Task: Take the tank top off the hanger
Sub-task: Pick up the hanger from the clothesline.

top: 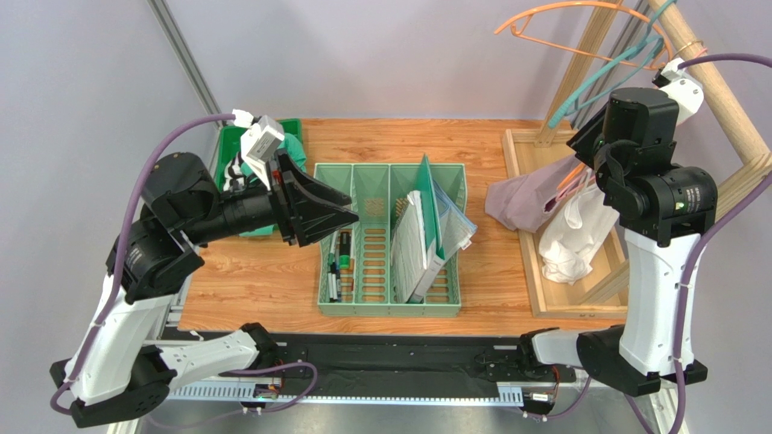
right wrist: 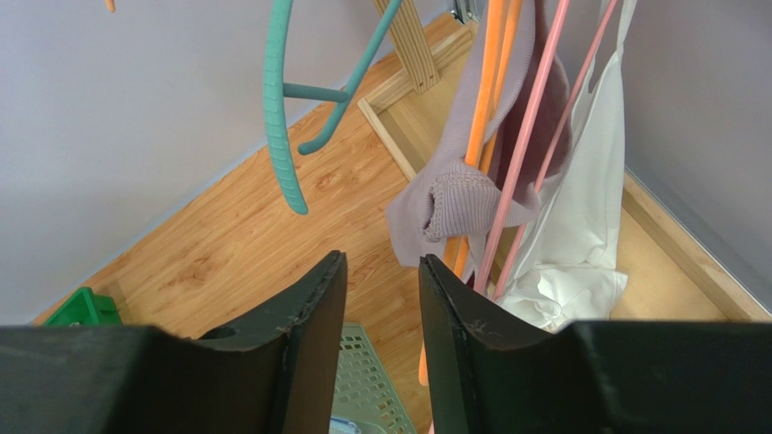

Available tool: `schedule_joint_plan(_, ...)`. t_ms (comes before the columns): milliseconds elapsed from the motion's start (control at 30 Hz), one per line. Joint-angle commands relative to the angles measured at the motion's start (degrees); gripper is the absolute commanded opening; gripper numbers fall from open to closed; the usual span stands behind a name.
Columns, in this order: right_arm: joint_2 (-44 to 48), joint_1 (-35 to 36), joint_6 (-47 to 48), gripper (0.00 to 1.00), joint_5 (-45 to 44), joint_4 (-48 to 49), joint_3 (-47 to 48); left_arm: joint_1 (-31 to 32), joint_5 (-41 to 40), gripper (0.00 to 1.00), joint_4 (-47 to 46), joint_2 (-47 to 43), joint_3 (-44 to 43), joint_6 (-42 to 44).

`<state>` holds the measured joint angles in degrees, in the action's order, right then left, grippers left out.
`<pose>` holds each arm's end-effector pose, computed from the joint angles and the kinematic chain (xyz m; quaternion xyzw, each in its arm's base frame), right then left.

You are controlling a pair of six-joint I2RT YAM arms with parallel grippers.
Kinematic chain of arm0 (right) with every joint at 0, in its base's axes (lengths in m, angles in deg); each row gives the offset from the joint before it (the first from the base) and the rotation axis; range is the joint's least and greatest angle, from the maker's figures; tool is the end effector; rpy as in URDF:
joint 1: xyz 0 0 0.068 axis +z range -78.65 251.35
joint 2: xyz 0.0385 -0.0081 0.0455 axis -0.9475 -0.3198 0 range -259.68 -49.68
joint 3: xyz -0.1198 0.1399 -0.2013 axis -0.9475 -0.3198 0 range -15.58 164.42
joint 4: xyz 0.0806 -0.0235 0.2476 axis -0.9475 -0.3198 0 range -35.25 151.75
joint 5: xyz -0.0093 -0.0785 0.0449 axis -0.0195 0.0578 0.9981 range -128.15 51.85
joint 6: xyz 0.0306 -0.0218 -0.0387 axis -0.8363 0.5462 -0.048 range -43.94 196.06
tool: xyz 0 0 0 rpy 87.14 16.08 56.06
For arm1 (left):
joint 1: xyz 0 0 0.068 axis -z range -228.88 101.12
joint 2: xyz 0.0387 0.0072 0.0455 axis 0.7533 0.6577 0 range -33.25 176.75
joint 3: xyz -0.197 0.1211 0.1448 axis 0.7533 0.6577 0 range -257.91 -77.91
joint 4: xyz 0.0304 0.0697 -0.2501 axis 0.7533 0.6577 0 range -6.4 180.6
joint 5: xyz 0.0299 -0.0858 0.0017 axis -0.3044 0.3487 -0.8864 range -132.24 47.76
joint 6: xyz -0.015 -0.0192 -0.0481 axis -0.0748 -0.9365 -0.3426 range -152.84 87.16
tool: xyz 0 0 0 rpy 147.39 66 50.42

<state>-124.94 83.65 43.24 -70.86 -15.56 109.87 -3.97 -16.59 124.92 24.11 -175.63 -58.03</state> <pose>0.1566 0.0145 0.5480 0.2904 0.7795 -0.0299 0.5543 0.0822 -0.1038 0.5384 0.2724 0.6583 -0.5222 0.4687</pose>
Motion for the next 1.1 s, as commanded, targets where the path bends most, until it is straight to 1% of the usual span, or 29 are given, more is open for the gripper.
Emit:
schedule_joint_plan(0,3.1,-0.3,-2.8,0.42,-1.7,-17.9,-2.2,1.1,0.0,0.54,0.9,-2.1,1.9,3.8)
schedule_joint_plan(200,5.1,-0.7,-2.1,0.43,-4.8,-18.2,-4.4,2.7,-1.9,0.57,2.0,-2.5,2.1,6.4)
schedule_joint_plan(267,5.3,-1.2,-1.5,0.42,-6.6,-18.0,-6.0,2.8,-2.1,0.57,2.2,-2.3,2.0,6.6)
schedule_joint_plan(367,4.7,-2.5,0.6,0.4,-6.6,-18.1,-6.8,2.8,-1.8,0.57,2.1,-2.0,2.0,6.3)
schedule_joint_plan(633,4.6,-8.0,3.1,0.38,-1.6,-15.2,-8.8,2.8,-2.2,0.57,2.5,-0.6,1.2,6.0)
schedule_joint_plan(833,5.6,-9.8,4.1,0.36,1.2,-11.3,-12.9,2.7,-1.7,0.57,2.4,0.4,0.6,5.6)
schedule_joint_plan(900,5.6,-9.9,4.0,0.34,1.7,-10.3,-13.6,2.7,-1.7,0.56,2.4,0.6,0.4,5.5)
schedule_joint_plan(1067,5.3,-10.5,4.2,0.21,0.7,-9.6,-13.0,2.8,-1.8,0.56,3.0,0.8,0.4,5.3)
